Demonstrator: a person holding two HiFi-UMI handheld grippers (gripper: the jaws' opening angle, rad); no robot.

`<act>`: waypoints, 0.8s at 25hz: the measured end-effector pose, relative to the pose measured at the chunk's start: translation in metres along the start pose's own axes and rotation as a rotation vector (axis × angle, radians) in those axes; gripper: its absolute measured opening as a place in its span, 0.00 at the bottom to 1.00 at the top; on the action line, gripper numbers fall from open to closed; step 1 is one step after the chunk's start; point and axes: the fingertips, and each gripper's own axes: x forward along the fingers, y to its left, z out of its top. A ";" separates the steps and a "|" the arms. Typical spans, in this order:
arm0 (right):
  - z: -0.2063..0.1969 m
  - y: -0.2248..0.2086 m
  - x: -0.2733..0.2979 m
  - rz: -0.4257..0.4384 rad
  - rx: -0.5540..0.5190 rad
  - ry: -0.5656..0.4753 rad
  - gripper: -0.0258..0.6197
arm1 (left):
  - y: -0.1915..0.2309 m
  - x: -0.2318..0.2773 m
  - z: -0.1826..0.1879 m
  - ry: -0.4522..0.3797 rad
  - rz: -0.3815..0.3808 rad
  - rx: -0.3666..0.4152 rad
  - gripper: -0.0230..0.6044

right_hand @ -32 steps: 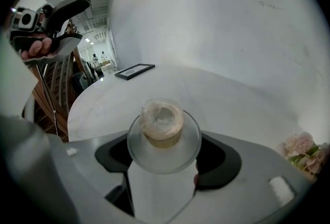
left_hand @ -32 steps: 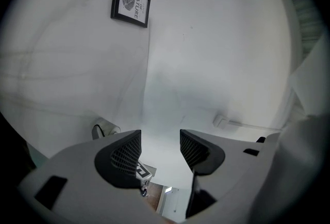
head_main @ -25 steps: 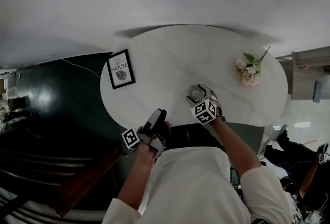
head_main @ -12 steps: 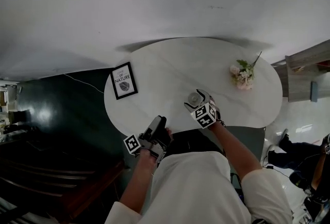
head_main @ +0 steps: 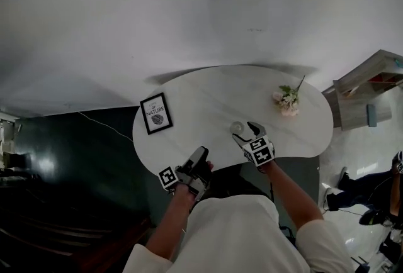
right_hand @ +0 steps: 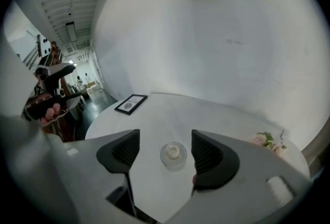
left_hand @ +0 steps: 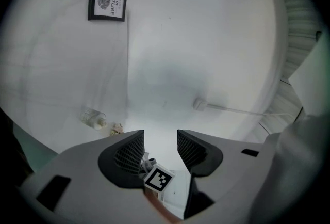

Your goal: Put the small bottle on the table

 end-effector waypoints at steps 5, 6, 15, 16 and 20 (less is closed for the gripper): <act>0.016 0.007 -0.052 -0.062 0.053 -0.049 0.46 | -0.022 -0.005 -0.021 0.092 -0.018 0.077 0.30; 0.019 0.010 -0.062 -0.069 0.060 -0.059 0.43 | -0.024 -0.008 -0.025 0.105 -0.019 0.091 0.29; 0.038 0.055 -0.150 -0.112 0.045 -0.171 0.24 | -0.050 -0.036 -0.053 0.185 -0.017 0.251 0.18; 0.040 0.059 -0.158 -0.118 0.044 -0.183 0.23 | -0.054 -0.038 -0.056 0.191 -0.020 0.273 0.16; 0.047 0.075 -0.192 -0.132 0.043 -0.240 0.19 | -0.066 -0.047 -0.067 0.209 -0.005 0.397 0.10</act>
